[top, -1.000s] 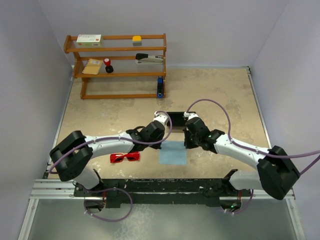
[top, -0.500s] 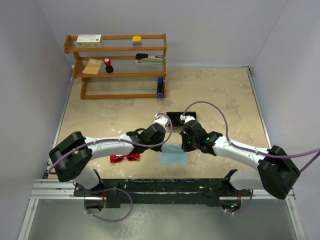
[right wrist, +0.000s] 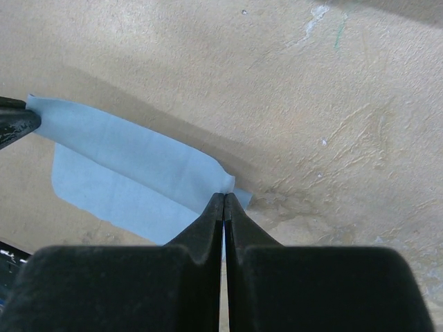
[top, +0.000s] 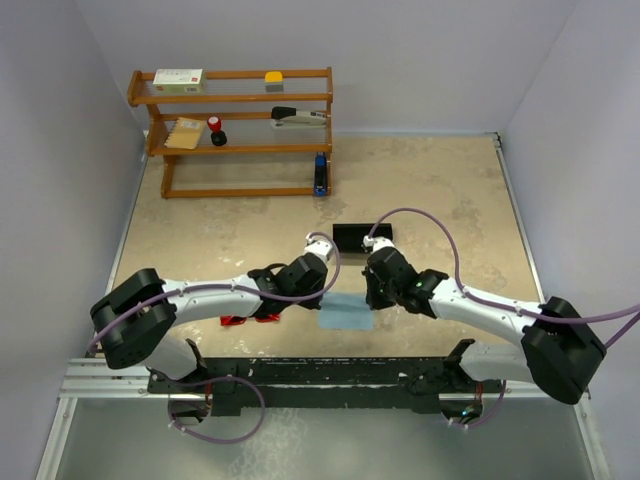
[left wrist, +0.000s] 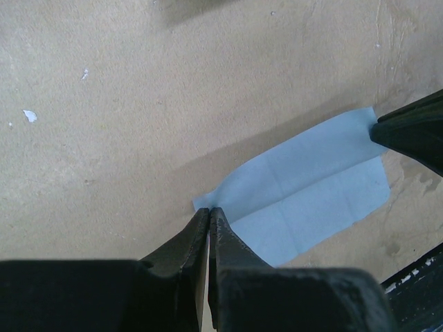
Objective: Organize the sunglasses
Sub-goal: Fold the glasses cleaning cloth at the center of the board.
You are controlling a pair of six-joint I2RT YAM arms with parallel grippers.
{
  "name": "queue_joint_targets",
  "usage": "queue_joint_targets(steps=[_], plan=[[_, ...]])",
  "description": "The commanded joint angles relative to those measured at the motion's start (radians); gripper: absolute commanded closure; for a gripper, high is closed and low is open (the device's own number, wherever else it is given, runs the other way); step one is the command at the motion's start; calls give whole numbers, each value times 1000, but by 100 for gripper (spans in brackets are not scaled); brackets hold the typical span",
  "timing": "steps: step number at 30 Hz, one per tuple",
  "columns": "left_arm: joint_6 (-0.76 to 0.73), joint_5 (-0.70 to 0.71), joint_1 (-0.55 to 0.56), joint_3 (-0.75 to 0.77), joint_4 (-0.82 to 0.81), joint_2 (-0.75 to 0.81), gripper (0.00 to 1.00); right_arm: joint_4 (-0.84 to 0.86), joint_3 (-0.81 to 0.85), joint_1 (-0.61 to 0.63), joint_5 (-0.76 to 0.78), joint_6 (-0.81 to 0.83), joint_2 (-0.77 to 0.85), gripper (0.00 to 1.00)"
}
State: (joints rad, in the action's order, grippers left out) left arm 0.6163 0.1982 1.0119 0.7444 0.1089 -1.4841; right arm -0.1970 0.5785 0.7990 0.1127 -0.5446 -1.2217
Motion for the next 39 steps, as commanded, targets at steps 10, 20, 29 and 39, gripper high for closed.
queue_joint_targets(steps=[10,20,29,39], plan=[[48,32,45,-25,-57,34,100,1,-13,32,20,-30,23,100],[65,51,69,-40,-56,45,100,-2,-26,63,28,-50,30,100],[71,59,82,-49,-62,41,100,-11,-34,78,41,-58,42,100],[79,68,97,-68,-71,42,100,-15,-54,82,44,-67,60,100]])
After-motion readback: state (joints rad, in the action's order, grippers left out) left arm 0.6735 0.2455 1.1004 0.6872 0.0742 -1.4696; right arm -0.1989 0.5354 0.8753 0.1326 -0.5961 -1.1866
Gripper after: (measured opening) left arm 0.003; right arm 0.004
